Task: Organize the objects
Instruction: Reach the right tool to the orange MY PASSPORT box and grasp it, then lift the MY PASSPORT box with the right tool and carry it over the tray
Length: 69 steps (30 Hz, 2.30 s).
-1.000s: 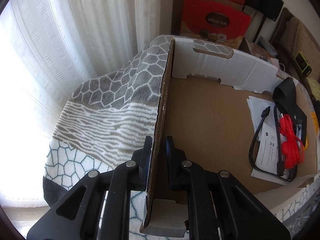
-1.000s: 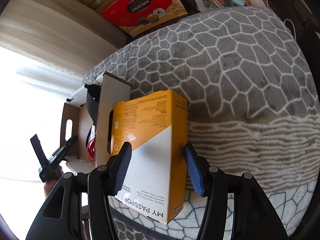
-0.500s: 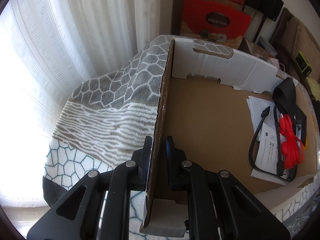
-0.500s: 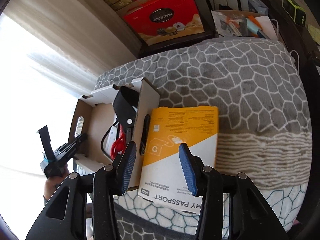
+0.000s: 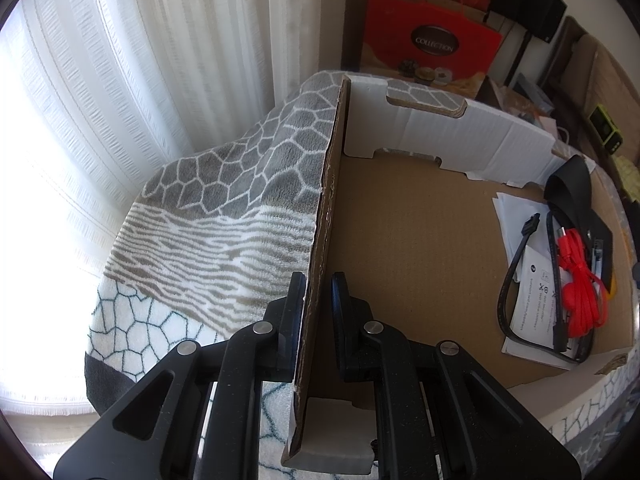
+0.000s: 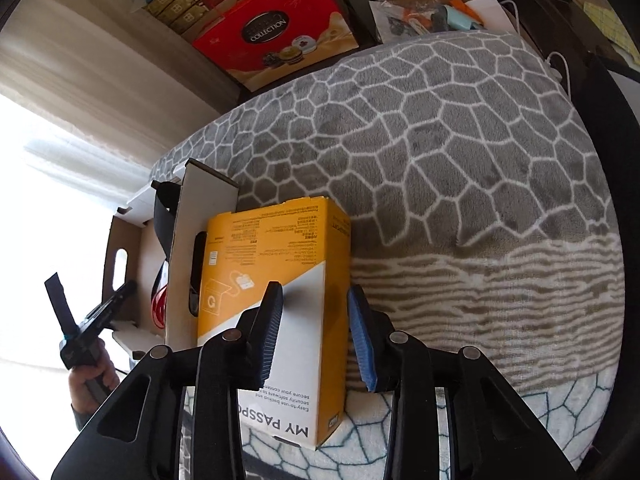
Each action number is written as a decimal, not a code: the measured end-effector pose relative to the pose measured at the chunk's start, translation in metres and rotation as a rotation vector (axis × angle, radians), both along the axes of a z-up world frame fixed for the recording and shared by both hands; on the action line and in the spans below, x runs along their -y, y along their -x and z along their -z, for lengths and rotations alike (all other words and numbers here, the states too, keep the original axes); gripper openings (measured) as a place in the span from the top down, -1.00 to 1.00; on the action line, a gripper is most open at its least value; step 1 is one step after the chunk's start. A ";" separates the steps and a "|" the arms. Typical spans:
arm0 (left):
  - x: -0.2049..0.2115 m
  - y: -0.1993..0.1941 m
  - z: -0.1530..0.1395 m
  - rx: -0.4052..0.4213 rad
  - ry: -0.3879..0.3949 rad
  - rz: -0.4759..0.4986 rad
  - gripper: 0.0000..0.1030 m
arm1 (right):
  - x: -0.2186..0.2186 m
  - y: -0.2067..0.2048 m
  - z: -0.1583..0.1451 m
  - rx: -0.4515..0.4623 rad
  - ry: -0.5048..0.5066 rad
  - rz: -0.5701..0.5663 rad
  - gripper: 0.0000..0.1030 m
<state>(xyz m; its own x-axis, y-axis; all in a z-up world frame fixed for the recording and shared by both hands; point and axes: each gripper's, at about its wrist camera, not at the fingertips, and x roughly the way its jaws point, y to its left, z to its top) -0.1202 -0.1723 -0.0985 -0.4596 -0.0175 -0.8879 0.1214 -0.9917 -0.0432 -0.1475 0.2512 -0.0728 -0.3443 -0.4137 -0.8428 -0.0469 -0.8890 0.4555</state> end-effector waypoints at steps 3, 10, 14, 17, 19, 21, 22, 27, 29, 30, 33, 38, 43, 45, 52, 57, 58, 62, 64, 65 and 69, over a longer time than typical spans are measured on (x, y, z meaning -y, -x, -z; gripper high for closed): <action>0.000 0.000 0.000 0.000 -0.001 -0.001 0.78 | 0.001 -0.002 -0.002 -0.029 -0.043 -0.015 0.33; 0.000 0.000 0.000 -0.001 0.001 -0.001 0.78 | -0.011 -0.012 -0.004 -0.046 -0.096 -0.013 0.37; 0.000 -0.001 0.000 -0.001 0.000 -0.002 0.78 | -0.009 -0.011 -0.004 -0.048 -0.102 -0.021 0.38; 0.000 -0.001 0.000 0.000 -0.001 -0.002 0.78 | -0.017 -0.010 0.002 -0.017 0.011 0.009 0.35; 0.000 -0.001 0.000 0.000 -0.001 -0.002 0.78 | -0.024 -0.011 0.005 -0.017 0.055 0.036 0.36; 0.001 -0.001 0.000 0.001 -0.001 0.001 0.78 | -0.029 -0.012 0.002 -0.044 0.005 0.055 0.37; 0.000 0.000 0.000 0.001 0.000 0.002 0.78 | -0.030 -0.012 0.002 -0.053 -0.037 0.052 0.38; 0.002 0.002 0.000 -0.005 0.000 -0.009 0.80 | -0.021 -0.014 0.009 -0.042 -0.007 -0.017 0.41; 0.001 0.001 0.000 -0.007 0.009 -0.010 0.81 | -0.020 -0.015 0.009 -0.047 0.015 -0.010 0.46; 0.001 0.001 0.000 -0.008 0.015 -0.006 0.81 | -0.022 -0.015 0.009 -0.047 0.028 -0.001 0.46; 0.001 0.001 0.000 -0.005 0.025 0.006 0.81 | -0.031 -0.015 0.010 -0.043 0.101 0.035 0.35; 0.003 0.000 0.000 -0.003 0.016 0.007 0.80 | -0.026 -0.016 0.011 -0.057 0.191 0.002 0.17; 0.003 -0.001 -0.001 -0.004 0.021 0.009 0.81 | -0.004 -0.015 0.022 -0.020 0.209 -0.038 0.03; 0.001 -0.001 -0.001 -0.005 0.036 0.016 0.83 | 0.005 -0.014 0.021 -0.018 0.182 -0.047 -0.07; -0.001 -0.002 -0.001 -0.007 0.027 0.012 0.83 | 0.035 -0.017 0.009 0.023 0.036 -0.044 -0.48; -0.001 -0.002 0.000 -0.011 0.016 0.008 0.82 | 0.046 -0.014 0.018 0.012 0.000 -0.112 -0.74; -0.001 -0.002 0.000 -0.012 0.015 0.009 0.82 | 0.042 -0.013 0.021 0.019 0.028 -0.113 -0.74; 0.000 -0.002 0.001 -0.014 0.014 0.008 0.82 | 0.030 -0.016 0.017 0.030 0.098 -0.090 -0.65; -0.001 -0.002 0.001 -0.015 0.011 0.009 0.82 | 0.028 -0.019 0.005 0.010 0.106 -0.086 -0.65; -0.001 -0.001 0.001 -0.015 0.015 0.010 0.82 | 0.027 -0.020 -0.001 0.002 0.108 -0.083 -0.65; -0.002 -0.001 0.001 -0.016 0.012 0.009 0.81 | 0.032 -0.022 -0.027 -0.037 0.083 -0.080 -0.64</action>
<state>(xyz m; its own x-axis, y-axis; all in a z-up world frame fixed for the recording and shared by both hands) -0.1189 -0.1708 -0.0993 -0.4737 -0.0239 -0.8804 0.1118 -0.9932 -0.0332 -0.1250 0.2190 -0.0454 -0.3376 -0.5087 -0.7920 0.0408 -0.8485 0.5276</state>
